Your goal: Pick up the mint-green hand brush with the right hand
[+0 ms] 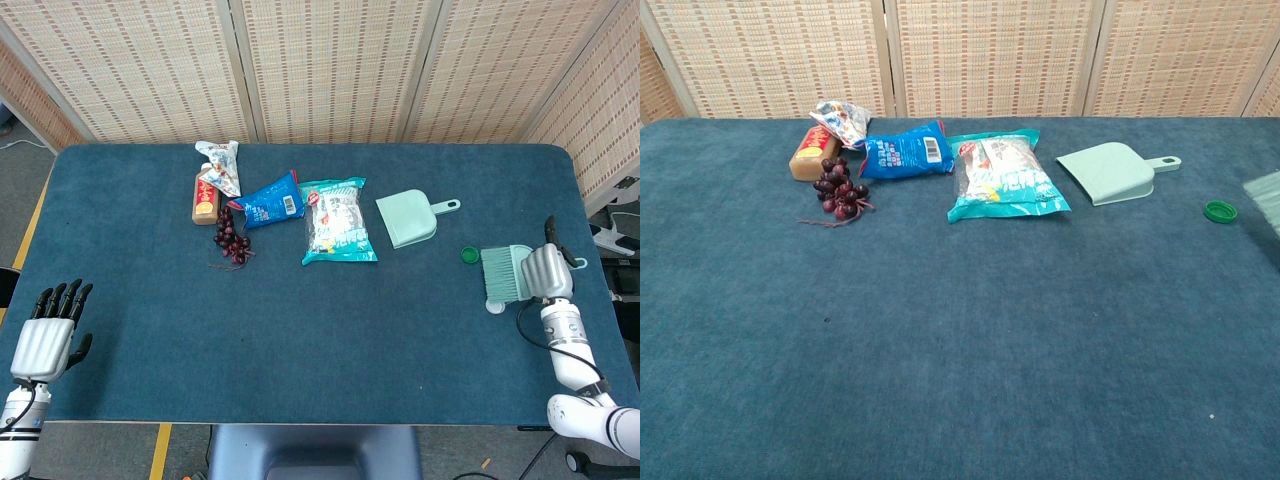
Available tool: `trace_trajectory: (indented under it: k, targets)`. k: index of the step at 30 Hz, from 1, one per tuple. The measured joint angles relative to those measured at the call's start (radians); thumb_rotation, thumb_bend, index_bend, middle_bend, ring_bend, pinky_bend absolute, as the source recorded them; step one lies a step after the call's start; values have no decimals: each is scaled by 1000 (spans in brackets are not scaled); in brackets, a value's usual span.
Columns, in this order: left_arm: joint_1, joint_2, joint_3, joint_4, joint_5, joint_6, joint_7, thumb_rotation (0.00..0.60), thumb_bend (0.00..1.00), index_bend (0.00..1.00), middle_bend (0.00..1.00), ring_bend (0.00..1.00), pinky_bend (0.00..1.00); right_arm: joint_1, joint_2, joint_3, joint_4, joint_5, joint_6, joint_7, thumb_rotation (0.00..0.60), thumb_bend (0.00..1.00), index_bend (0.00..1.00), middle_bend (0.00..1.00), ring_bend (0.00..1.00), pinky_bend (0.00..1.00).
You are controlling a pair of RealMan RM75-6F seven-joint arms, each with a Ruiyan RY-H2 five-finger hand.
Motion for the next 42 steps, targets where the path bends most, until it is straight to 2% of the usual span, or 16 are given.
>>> trace_trajectory:
  k: [4, 9, 14, 20, 30, 38, 42]
  targets:
    - [-3, -2, 1, 6, -2, -7, -2, 600, 398, 0, 0, 0, 92, 12, 17, 37, -46, -48, 4, 25, 600, 506, 987, 895, 628, 43]
    - [-2, -1, 4, 8, 2, -3, -3, 600, 399, 0, 0, 0, 92, 61, -29, 80, -41, -4, -19, -89, 600, 506, 987, 895, 627, 43]
    - [-6, -3, -2, 7, -7, -7, 2, 600, 398, 0, 0, 0, 92, 114, -139, 121, 42, 74, -63, -184, 600, 506, 987, 895, 628, 43]
    - [-4, 1, -6, 6, -16, -8, -5, 600, 399, 0, 0, 0, 93, 151, -223, 145, 142, 164, -99, -266, 600, 506, 987, 895, 628, 43]
    - [-4, -5, -4, 5, -16, -5, 1, 600, 399, 0, 0, 0, 92, 147, -275, 130, 239, 267, -122, -348, 600, 506, 987, 895, 628, 43]
    - [-8, 2, -4, -3, -15, -10, 3, 600, 400, 0, 0, 0, 92, 97, -239, 88, 254, 282, -128, -341, 600, 506, 987, 895, 627, 43]
    - [-6, 5, 0, -5, -10, -7, 3, 600, 398, 0, 0, 0, 93, 69, -205, 59, 228, 279, -113, -344, 600, 506, 987, 895, 628, 43]
